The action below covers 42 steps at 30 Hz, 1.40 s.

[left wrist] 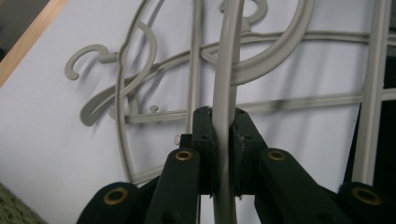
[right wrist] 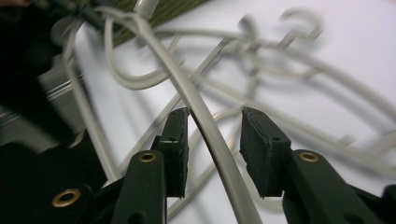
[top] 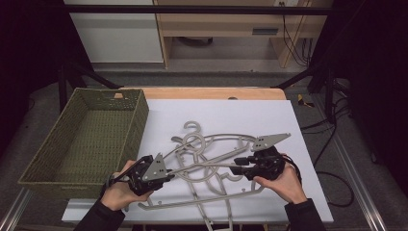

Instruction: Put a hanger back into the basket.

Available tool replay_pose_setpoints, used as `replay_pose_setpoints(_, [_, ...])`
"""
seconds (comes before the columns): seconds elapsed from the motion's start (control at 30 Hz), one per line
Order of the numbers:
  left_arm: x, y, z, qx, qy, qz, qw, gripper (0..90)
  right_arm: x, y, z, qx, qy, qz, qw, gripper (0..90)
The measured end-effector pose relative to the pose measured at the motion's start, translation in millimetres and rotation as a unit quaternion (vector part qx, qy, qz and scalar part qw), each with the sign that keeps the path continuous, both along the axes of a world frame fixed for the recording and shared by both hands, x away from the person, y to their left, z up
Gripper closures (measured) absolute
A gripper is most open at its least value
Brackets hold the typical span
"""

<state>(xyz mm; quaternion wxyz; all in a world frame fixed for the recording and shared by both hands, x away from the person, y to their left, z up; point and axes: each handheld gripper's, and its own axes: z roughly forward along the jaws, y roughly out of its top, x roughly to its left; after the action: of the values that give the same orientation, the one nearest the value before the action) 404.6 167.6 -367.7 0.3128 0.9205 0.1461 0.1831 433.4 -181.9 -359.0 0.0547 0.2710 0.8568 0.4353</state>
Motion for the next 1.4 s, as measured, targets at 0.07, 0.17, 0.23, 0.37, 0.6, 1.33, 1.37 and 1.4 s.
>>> replay_pose_setpoints(0.07, [2.4, 3.4, -0.2, -0.008, 0.001, 0.019, 0.9998, 82.3, -1.1, -4.0, 2.5, 0.012, -0.034, -0.025, 0.999, 51.1])
replay_pose_setpoints(0.17, [5.8, 7.7, -0.1, -0.022, 0.001, 0.054, 0.9983, 82.4, -2.4, -9.6, 5.0, 0.029, -0.062, -0.056, 0.9961, 38.1])
replay_pose_setpoints(0.23, [6.9, 9.0, 0.0, -0.034, 0.001, 0.073, 0.9968, 82.4, -3.6, -14.3, 6.9, 0.041, -0.077, -0.081, 0.9929, 36.7])
replay_pose_setpoints(0.37, [9.4, 10.6, 1.1, -0.04, -0.008, 0.113, 0.9928, 82.3, -7.5, -25.4, 7.6, 0.079, -0.101, -0.124, 0.984, 26.5])
replay_pose_setpoints(0.6, [9.7, 13.0, 9.6, -0.034, -0.017, 0.132, 0.9905, 82.5, -18.1, -39.8, 1.2, 0.073, -0.139, -0.178, 0.9715, 12.1])
replay_pose_setpoints(1.33, [19.5, 59.4, 87.8, -0.093, -0.069, 0.154, 0.9813, 82.7, -32.4, -69.6, -19.2, 0.071, -0.125, -0.232, 0.9621, 6.0])
replay_pose_setpoints(1.37, [21.1, 62.9, 90.0, -0.102, -0.07, 0.157, 0.9798, 82.7, -32.3, -69.4, -19.6, 0.072, -0.126, -0.233, 0.9617, 6.0])
replay_pose_setpoints(1.4, [22.5, 65.7, 91.8, -0.106, -0.071, 0.16, 0.9789, 82.6, -32.0, -69.3, -19.8, 0.07, -0.126, -0.232, 0.9619, 5.9])
